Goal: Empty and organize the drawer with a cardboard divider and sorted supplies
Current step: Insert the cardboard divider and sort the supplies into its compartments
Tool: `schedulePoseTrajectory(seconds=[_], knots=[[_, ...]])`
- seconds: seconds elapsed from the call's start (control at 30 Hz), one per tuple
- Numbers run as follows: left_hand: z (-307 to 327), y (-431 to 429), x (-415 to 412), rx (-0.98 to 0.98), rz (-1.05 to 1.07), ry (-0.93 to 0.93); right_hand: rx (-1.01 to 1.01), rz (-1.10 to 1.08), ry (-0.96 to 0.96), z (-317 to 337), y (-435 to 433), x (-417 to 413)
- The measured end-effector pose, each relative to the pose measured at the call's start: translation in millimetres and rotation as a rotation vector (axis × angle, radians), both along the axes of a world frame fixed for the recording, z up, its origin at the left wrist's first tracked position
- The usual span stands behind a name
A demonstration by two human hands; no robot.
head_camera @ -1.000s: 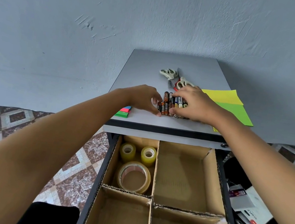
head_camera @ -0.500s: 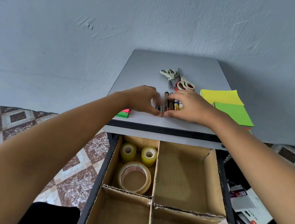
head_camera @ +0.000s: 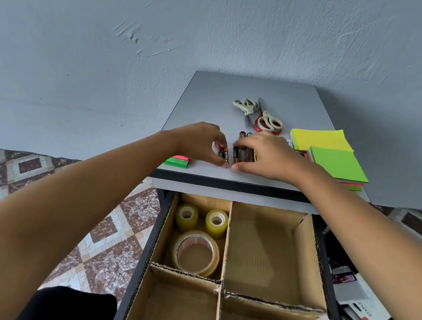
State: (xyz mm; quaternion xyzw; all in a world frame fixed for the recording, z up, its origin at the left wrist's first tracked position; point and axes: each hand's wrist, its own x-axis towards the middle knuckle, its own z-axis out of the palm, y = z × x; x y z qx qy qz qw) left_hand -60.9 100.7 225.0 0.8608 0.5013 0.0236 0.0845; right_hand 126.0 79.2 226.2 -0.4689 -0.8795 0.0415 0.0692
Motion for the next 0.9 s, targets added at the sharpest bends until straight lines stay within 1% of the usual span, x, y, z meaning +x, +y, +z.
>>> schedulePoseTrajectory(seconds=[0.27,0.57,0.63,0.73,0.83,0.9], knots=[[2,1,-6,-0.01,0.001,0.007,-0.014,-0.009,-0.087,-4,9,-6],[5,-4,-9,0.013,0.019,0.0,0.029,0.005,-0.086,-5,9,-7],[9,-13,-10,0.015,0.02,-0.024,0.051,0.01,-0.044,-3,5,-6],[15,-39,-13,0.02,0.024,-0.107,0.071,0.028,0.085,2,-12,-3],[14,-78,-19,0.026,-0.003,-0.174,0.007,0.044,0.216,4,-41,5],[7,-106,-21,-0.002,-0.047,-0.214,-0.044,0.07,0.27,1,-66,11]])
